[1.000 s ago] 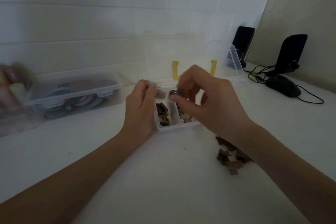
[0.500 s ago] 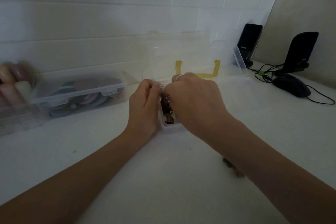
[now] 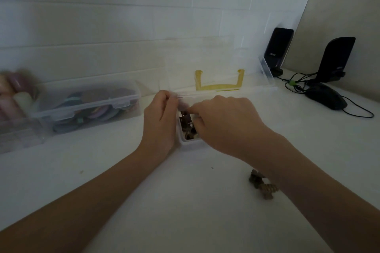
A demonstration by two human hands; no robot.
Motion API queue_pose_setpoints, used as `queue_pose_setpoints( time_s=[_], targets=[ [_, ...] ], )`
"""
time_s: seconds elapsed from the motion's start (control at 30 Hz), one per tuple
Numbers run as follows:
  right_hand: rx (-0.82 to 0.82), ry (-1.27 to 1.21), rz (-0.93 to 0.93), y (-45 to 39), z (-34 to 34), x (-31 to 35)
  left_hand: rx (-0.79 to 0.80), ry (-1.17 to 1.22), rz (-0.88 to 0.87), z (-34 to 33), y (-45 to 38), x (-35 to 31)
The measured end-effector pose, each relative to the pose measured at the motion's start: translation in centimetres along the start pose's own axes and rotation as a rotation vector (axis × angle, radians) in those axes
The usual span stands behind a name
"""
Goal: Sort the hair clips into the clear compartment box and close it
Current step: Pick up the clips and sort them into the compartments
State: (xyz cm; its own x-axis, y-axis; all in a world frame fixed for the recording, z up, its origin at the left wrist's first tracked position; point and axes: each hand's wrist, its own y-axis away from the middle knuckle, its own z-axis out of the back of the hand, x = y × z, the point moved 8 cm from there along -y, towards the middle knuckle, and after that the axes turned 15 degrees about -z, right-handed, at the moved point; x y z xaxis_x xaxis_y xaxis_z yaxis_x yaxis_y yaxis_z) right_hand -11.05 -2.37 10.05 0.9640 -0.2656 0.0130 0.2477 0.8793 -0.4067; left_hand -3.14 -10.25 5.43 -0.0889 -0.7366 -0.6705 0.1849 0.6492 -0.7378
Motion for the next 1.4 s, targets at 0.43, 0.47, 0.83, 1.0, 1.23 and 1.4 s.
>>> queue_pose_setpoints(
  time_s=[0.43, 0.47, 0.83, 1.0, 1.23, 1.4],
  targets=[
    [-0.065, -0.468, 0.014, 5.5, 3.1, -8.4, 0.021, -0.029, 0.029, -0.2, 0.2, -0.2],
    [-0.025, -0.438, 0.013, 6.2, 2.6, -8.8, 0.016, -0.03, 0.024, -0.1, 0.2, -0.3],
    [0.208, -0.164, -0.143, 7.9, -1.0, -13.1, 0.041, -0.058, 0.008, -0.1, -0.1, 1.1],
    [0.275, -0.192, -0.141, 8.0, -1.7, -12.9, 0.053, -0.054, 0.023, -0.3, 0.0, 0.9],
    [0.275, -0.207, -0.121, 7.8, -2.2, -12.4, 0.033, -0.031, 0.035, -0.1, 0.1, 1.1],
    [0.239, -0.291, -0.1, 7.6, -1.9, -11.9, 0.013, -0.038, 0.036, 0.0, 0.2, 0.6]
  ],
)
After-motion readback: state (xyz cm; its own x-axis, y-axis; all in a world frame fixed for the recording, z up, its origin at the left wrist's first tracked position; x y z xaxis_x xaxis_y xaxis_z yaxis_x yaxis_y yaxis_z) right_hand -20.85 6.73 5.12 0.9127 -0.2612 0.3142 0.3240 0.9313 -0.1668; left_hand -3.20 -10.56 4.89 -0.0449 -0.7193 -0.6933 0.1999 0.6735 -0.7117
